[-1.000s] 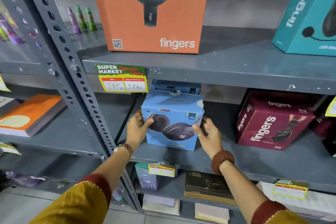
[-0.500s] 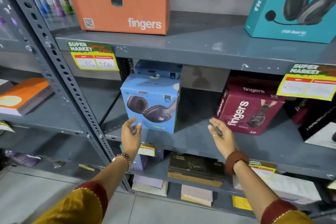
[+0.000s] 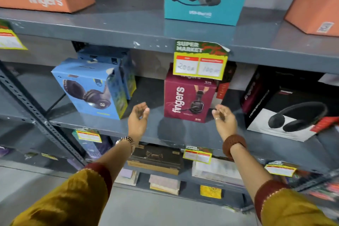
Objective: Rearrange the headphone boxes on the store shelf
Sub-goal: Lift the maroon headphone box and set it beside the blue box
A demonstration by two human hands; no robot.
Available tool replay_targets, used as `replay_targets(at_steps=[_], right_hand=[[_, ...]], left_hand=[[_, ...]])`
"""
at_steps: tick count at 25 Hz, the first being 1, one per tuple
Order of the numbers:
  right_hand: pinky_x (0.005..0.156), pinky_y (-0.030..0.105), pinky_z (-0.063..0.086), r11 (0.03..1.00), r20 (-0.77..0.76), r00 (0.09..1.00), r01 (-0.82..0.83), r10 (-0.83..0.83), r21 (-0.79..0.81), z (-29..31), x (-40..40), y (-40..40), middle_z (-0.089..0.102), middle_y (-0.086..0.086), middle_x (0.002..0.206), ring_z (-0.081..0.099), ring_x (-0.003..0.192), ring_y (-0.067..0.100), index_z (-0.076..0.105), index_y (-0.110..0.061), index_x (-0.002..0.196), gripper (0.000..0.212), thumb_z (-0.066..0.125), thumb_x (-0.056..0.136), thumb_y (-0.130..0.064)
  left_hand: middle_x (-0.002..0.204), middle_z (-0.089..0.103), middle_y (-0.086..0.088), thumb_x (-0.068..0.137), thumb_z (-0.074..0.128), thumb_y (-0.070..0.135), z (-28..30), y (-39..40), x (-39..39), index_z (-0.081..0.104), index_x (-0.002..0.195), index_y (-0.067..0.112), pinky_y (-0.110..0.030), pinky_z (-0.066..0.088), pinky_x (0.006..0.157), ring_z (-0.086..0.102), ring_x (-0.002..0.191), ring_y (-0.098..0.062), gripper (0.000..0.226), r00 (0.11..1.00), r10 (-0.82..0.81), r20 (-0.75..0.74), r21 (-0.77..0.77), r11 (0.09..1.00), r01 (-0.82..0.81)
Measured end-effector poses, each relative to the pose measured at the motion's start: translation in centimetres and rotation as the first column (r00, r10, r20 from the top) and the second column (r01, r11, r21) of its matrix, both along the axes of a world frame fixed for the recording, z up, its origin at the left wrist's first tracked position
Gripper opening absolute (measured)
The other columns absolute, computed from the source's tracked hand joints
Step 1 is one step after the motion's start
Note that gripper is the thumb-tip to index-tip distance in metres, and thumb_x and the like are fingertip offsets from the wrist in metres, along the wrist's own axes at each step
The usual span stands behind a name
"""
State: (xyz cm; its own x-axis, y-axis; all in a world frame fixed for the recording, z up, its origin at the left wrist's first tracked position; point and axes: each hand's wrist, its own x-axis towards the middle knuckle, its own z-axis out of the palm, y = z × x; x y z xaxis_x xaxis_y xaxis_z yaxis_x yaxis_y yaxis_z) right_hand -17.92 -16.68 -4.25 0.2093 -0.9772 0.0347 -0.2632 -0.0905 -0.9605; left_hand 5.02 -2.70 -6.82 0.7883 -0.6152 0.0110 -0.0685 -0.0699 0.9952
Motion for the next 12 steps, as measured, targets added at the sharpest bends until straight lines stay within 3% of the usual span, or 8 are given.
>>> replay_targets(at_steps=[3, 5, 9, 12], right_hand=[[0.105, 0.029, 0.040, 0.998, 0.041, 0.998, -0.052, 0.051, 0.038, 1.9, 0.9, -2.2, 0.059, 0.011, 0.125, 0.055, 0.117, 0.021, 0.048, -0.004, 0.132, 0.047, 0.059, 0.088, -0.016], [0.108, 0.028, 0.036, 0.996, 0.053, 0.996, -0.074, 0.071, 0.056, 2.8, 1.8, -2.9, 0.057, 0.007, 0.125, 0.054, 0.115, 0.018, 0.043, -0.007, 0.136, 0.053, 0.060, 0.088, -0.021], [0.094, 0.018, 0.030, 0.991, 0.023, 0.994, -0.107, 0.106, 0.081, 3.0, 2.4, -3.3, 0.043, 0.011, 0.147, 0.045, 0.131, 0.023, 0.038, -0.007, 0.139, 0.056, 0.057, 0.090, -0.025], [0.092, 0.014, 0.031, 0.993, 0.043, 0.995, -0.089, 0.086, 0.078, 3.0, 2.0, -2.7, 0.044, 0.012, 0.146, 0.045, 0.131, 0.023, 0.039, -0.003, 0.138, 0.055, 0.057, 0.090, -0.022]], left_hand=[[0.142, 0.048, -0.012, 0.090, 0.057, 0.014, 2.3, -4.0, -1.4, 0.042, 0.136, 0.003, -0.028, 0.040, 0.102, 0.049, 0.128, -0.025, 0.049, 0.994, -0.109, 0.023, 0.024, 0.994, 0.108], [0.147, 0.042, -0.011, 0.090, 0.057, 0.012, 3.8, -6.0, -1.9, 0.034, 0.141, 0.003, -0.025, 0.040, 0.101, 0.043, 0.133, -0.025, 0.057, 0.988, -0.152, 0.003, 0.028, 0.988, 0.152], [0.139, 0.051, -0.018, 0.091, 0.054, 0.008, 4.8, -7.5, -2.7, 0.039, 0.136, 0.000, -0.049, 0.044, 0.103, 0.052, 0.124, -0.028, 0.049, 0.977, -0.202, -0.069, -0.034, 0.979, 0.200], [0.140, 0.051, -0.016, 0.095, 0.048, 0.011, 4.8, -6.4, -3.5, 0.036, 0.139, 0.004, -0.040, 0.045, 0.101, 0.052, 0.125, -0.027, 0.047, 0.979, -0.198, -0.050, -0.016, 0.980, 0.198]])
